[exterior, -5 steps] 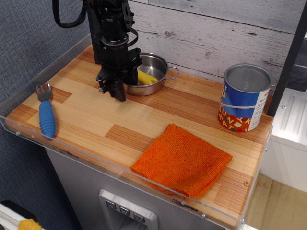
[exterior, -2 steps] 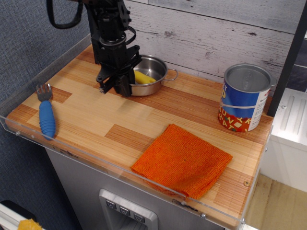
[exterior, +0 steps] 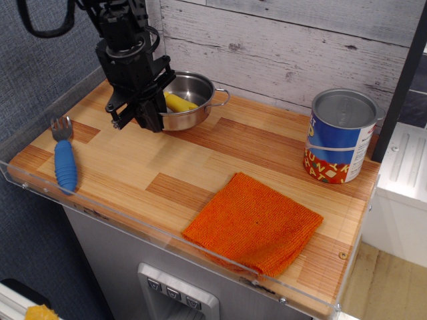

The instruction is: Move the pot with the knife to the close edge of the table.

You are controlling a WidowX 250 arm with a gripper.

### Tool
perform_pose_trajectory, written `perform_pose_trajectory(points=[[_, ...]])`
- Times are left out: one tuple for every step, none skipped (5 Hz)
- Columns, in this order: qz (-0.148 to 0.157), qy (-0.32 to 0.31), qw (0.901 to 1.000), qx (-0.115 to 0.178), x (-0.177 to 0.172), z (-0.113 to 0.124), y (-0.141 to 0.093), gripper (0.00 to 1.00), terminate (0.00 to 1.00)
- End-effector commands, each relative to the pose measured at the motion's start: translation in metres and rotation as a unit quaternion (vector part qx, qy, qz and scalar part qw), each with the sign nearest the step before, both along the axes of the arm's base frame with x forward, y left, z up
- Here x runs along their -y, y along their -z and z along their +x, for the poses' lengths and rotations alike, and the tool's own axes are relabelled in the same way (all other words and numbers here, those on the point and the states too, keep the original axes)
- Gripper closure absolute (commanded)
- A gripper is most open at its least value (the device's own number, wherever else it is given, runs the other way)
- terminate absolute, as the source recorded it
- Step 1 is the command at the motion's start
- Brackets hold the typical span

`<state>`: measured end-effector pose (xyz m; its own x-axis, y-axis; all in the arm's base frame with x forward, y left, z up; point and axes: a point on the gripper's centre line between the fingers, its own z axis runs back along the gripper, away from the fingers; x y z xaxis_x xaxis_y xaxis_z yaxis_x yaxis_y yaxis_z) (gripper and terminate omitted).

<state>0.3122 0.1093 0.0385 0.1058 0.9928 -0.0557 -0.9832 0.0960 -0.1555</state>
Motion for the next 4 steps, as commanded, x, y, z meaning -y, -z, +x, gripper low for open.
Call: perform_pose_trajectory(points=[[0.014, 0.023, 0.9989, 0.038, -0.004, -0.028, -0.027, 1.00, 0.00], [0.019, 0.037, 0.9982, 0.042, 0.007, -0.042, -0.031, 1.00, 0.00], [0.029, 0.040, 0.9981, 0.036, 0.010, -0.053, -0.029, 1.00, 0.00], [0.030, 0.039, 0.9984, 0.028, 0.006, -0.067, -0.022, 1.00, 0.00]])
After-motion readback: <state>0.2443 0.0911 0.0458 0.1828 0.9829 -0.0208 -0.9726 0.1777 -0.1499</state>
